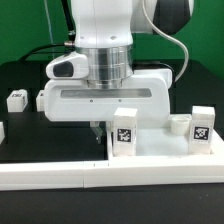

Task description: Assemble square table

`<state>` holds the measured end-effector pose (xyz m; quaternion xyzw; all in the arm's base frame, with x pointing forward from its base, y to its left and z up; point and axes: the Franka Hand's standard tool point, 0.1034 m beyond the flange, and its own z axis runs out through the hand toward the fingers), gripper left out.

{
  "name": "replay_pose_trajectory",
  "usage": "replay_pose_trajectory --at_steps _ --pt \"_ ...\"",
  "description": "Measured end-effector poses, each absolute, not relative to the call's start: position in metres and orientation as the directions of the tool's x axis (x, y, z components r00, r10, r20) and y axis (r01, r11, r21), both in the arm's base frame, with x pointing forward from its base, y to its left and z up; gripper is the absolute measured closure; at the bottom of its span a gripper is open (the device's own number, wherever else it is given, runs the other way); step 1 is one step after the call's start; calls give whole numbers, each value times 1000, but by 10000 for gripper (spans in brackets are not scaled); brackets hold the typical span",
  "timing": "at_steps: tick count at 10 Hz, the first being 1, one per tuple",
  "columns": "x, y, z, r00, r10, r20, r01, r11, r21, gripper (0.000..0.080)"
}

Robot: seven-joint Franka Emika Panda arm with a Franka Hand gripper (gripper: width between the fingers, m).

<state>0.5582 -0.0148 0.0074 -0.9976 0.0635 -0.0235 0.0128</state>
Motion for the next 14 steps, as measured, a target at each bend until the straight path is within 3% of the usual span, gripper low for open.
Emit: replay_pose_trajectory --at_steps 9,14 --pt "558 -15 7 992 -118 45 -117 -993 -27 728" --pt "555 -43 8 963 265 45 265 -964 10 733"
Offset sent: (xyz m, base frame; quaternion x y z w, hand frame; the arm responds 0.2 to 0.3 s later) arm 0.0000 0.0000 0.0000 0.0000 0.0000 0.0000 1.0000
